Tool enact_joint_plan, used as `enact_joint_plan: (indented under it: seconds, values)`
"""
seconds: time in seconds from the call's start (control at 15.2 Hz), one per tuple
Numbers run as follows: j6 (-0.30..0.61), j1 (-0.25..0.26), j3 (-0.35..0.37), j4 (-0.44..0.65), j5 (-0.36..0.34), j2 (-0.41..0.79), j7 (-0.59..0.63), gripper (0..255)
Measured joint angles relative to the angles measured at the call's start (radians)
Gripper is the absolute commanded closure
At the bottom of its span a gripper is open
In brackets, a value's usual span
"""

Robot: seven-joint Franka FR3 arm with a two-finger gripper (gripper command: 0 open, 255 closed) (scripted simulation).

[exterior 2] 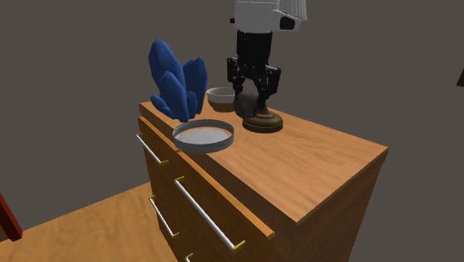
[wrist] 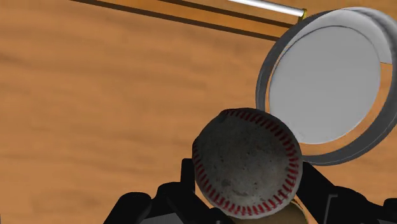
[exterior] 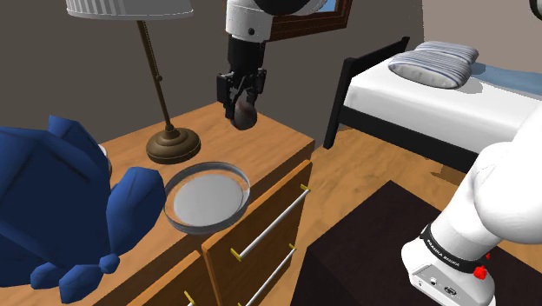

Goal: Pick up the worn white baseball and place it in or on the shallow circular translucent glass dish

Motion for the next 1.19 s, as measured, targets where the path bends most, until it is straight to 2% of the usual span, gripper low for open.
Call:
enact_joint_plan:
  seconds: [0.4, 0.73, 1.19]
  values:
    - [0.008, 0.073, 0.072, 0.056, -0.036, 0.054, 0.155, 255]
    - [-0.014, 0.146, 0.126, 0.170, -0.093, 0.145, 0.294, 255]
    - [0.054, 0.161, 0.135, 0.112, -0.102, 0.156, 0.320, 255]
